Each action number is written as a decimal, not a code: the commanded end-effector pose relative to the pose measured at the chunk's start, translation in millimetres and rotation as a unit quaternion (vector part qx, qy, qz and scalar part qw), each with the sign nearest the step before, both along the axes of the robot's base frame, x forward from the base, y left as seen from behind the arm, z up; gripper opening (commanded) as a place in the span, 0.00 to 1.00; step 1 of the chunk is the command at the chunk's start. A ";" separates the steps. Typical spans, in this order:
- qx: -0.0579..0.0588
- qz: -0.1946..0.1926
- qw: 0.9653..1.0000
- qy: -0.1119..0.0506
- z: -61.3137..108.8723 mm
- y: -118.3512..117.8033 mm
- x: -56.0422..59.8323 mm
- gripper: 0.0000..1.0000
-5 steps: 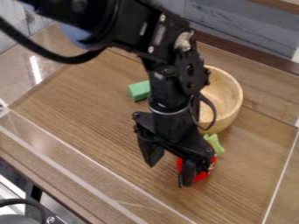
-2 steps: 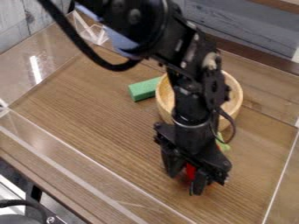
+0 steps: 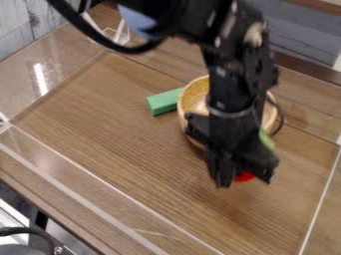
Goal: Move the red object to the left side of the table
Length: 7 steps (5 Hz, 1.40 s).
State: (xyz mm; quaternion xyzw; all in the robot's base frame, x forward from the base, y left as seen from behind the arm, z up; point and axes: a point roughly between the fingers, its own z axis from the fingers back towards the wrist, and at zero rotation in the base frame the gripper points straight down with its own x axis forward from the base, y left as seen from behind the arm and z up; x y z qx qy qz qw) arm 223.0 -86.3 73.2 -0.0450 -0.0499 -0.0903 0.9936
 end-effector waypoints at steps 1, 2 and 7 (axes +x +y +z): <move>0.000 0.021 0.999 -0.050 44.6 29.3 14.7 0.00; -0.004 0.060 0.996 -0.061 63.7 69.2 24.2 0.00; 0.019 0.151 0.988 -0.033 50.9 195.5 7.6 0.00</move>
